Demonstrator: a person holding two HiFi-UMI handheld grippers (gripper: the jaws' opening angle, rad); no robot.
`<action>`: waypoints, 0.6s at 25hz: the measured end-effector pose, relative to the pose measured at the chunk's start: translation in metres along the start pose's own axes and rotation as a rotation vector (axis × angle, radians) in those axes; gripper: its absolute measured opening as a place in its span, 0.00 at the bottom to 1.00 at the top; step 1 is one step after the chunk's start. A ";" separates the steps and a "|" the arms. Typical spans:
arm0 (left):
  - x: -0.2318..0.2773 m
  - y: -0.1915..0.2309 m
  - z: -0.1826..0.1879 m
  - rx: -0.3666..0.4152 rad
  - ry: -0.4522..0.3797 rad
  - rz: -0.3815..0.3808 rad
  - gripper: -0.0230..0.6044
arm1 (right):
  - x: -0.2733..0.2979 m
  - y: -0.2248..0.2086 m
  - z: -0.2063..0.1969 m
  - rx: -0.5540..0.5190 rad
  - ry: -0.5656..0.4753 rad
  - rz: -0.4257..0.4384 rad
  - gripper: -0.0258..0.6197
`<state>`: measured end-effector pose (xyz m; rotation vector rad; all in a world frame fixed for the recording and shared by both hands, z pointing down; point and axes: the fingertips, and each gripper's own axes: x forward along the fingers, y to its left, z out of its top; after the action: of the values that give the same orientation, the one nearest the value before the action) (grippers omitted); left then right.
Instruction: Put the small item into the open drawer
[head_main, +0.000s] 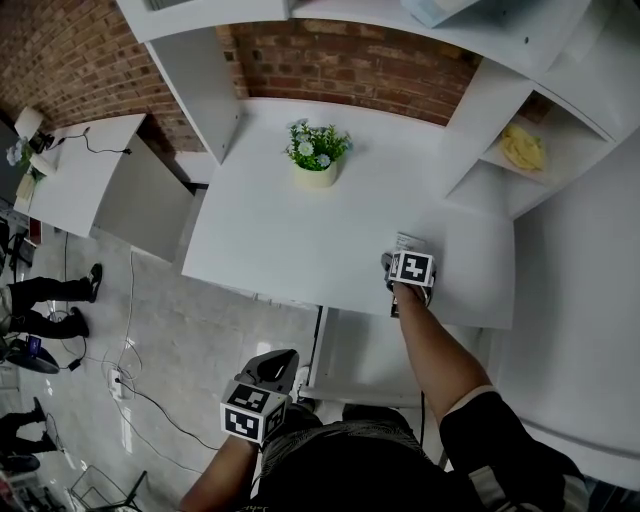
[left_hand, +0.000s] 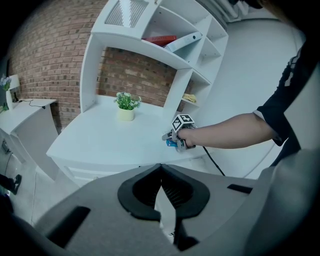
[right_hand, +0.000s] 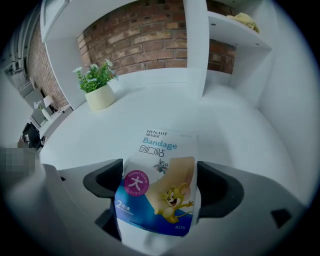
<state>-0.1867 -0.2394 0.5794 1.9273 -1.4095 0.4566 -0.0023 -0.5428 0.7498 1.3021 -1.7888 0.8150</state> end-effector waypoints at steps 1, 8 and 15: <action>0.000 0.000 0.000 -0.002 0.001 -0.004 0.06 | 0.000 0.000 0.000 -0.003 0.002 0.001 0.71; 0.003 -0.005 0.009 0.026 -0.009 -0.047 0.06 | -0.007 -0.001 -0.001 -0.029 0.006 0.051 0.71; 0.002 -0.008 0.012 0.044 -0.015 -0.081 0.06 | -0.024 -0.003 -0.006 0.024 -0.005 0.119 0.71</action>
<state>-0.1801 -0.2477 0.5695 2.0191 -1.3354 0.4386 0.0064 -0.5279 0.7324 1.2237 -1.8800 0.9014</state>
